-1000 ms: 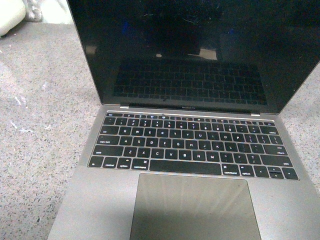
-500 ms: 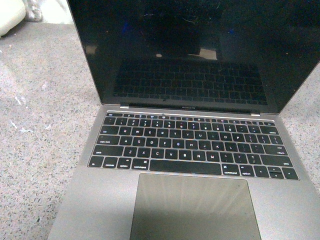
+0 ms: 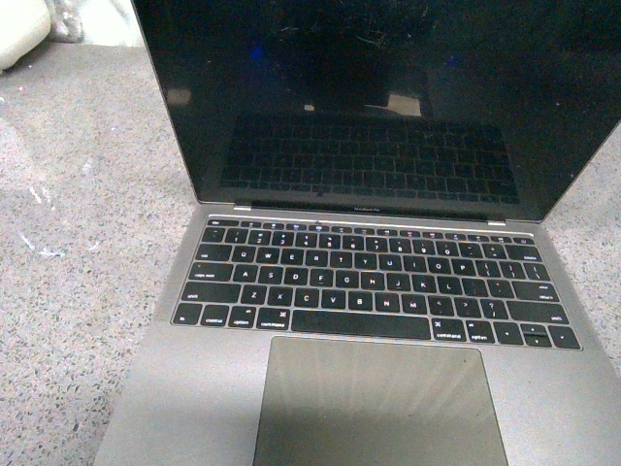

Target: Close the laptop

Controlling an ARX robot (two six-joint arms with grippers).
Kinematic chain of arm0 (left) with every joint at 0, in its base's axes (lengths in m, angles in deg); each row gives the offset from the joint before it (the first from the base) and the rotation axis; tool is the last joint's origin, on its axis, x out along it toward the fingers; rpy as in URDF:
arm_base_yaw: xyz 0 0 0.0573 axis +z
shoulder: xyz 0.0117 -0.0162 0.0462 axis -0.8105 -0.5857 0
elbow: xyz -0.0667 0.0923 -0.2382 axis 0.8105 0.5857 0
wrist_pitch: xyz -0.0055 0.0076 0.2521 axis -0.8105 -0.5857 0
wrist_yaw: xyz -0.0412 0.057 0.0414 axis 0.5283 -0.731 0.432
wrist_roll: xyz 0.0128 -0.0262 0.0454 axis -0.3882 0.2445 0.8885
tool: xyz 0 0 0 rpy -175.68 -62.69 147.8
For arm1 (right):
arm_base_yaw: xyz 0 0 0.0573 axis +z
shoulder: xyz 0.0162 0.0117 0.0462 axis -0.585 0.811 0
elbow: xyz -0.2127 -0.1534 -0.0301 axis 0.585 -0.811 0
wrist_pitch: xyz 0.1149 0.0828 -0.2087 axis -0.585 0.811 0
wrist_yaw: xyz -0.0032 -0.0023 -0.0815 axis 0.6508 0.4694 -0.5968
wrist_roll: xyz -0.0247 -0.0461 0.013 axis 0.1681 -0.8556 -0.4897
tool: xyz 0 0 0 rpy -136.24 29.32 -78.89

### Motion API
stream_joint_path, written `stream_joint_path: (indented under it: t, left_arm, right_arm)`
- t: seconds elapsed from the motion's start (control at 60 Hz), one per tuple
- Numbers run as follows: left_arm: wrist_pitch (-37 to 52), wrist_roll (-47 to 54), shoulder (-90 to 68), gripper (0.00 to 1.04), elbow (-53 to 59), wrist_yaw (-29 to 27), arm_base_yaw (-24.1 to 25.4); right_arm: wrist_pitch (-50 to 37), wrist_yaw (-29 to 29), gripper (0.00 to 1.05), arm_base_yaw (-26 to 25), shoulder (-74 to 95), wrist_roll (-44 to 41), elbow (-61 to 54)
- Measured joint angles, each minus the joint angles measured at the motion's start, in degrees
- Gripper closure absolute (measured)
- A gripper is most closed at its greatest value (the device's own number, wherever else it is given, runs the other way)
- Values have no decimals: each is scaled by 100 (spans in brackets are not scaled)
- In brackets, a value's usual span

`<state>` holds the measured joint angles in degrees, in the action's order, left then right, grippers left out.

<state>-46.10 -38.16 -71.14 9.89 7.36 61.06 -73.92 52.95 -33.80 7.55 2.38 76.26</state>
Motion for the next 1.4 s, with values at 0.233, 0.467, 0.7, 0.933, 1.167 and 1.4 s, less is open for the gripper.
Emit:
stream_joint_path:
  t: [0.233,0.467,0.7,0.933,1.167,1.4]
  left_arm:
    - [1279,-142,-1532,101,-713,-929,-1073]
    - [2238,-42,-3217,101,-1937,-1217,-1604]
    - [2271,332,-4398,101,-3340,-894,-1698]
    - [1954,1075,-5584,101,-4671,-310,-1676]
    - [1659,1963,-6448,101,-5438,20,-1670]
    - [850,3008,-7202,101,-5943,142,-1895]
  right_arm:
    - [-2260,852,103,-308,2546,-389,131]
    - [-3519,1729,103,-424,5075,-1314,1480]
    - [-2747,2382,103,-22,6207,-1963,3200]
    - [-1397,3014,103,450,7453,-2638,4996]
    - [-284,3147,103,479,8314,-2935,6131]
    - [822,3029,103,293,9165,-2634,6841]
